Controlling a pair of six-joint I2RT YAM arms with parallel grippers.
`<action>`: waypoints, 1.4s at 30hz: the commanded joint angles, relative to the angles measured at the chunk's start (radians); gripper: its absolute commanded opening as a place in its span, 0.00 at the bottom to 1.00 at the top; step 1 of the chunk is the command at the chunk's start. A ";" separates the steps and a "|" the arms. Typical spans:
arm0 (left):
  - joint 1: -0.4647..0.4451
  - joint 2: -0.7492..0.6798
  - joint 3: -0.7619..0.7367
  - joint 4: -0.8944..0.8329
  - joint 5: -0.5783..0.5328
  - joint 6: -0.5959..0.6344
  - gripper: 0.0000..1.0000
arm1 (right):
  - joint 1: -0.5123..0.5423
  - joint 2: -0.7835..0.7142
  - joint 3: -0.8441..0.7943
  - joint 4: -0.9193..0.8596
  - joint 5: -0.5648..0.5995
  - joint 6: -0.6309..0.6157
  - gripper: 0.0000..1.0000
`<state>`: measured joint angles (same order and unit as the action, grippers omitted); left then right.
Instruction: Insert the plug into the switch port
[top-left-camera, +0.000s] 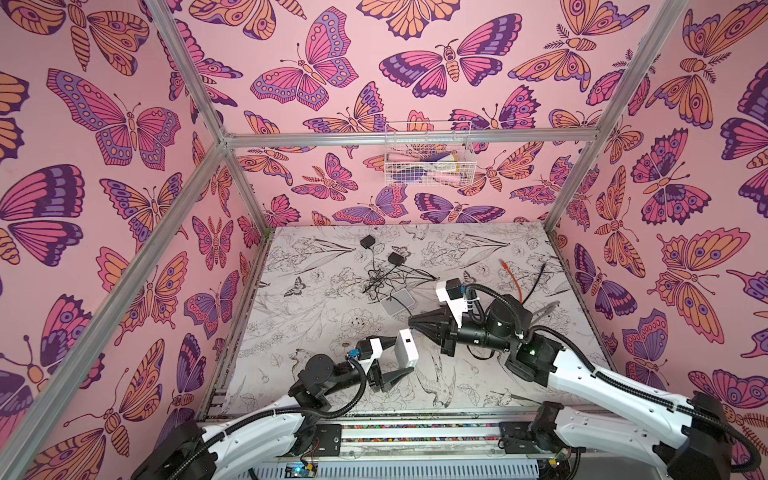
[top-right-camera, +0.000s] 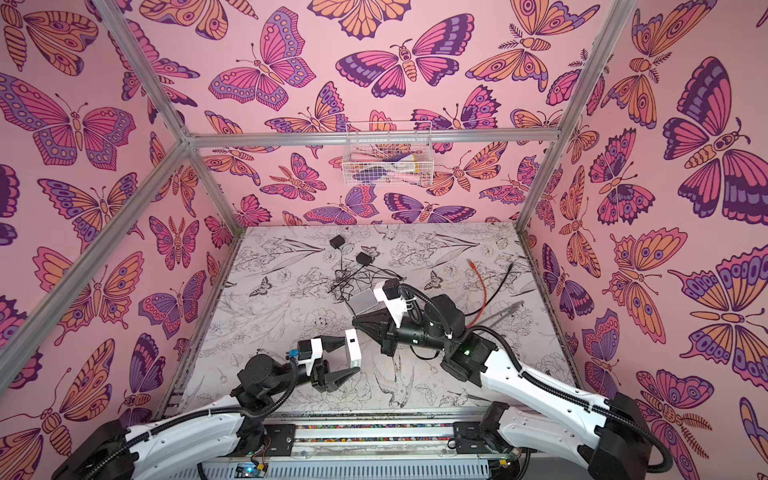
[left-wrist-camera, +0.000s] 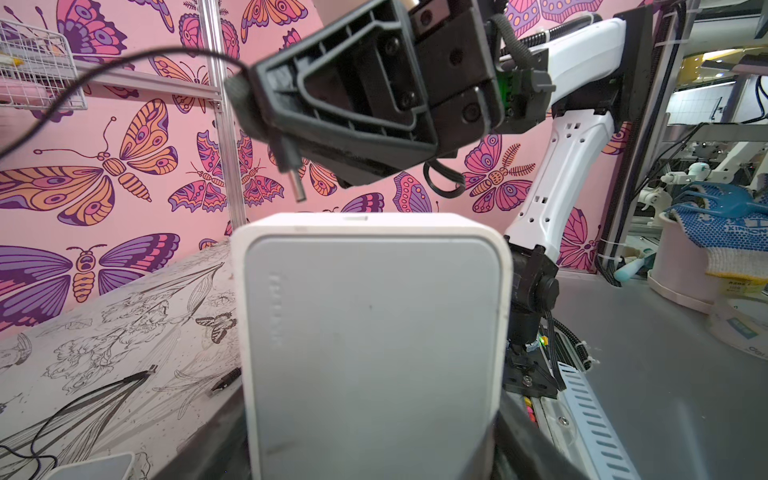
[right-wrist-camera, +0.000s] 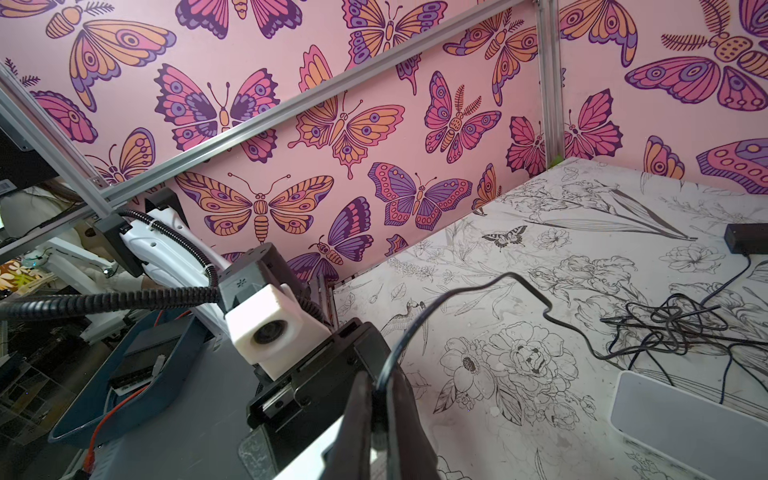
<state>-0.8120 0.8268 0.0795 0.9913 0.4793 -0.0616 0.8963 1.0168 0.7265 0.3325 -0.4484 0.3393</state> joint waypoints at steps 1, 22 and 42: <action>-0.006 -0.007 -0.015 0.010 -0.012 -0.013 0.00 | 0.012 -0.037 0.011 -0.008 0.044 -0.039 0.00; -0.006 -0.040 -0.017 0.002 -0.028 -0.046 0.00 | 0.084 0.003 -0.019 -0.010 0.085 -0.059 0.00; -0.006 -0.088 -0.028 -0.020 -0.069 -0.060 0.00 | 0.093 0.047 -0.025 0.026 0.072 -0.033 0.00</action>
<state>-0.8124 0.7605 0.0536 0.9337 0.4248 -0.1143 0.9771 1.0546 0.7155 0.3477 -0.3695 0.2916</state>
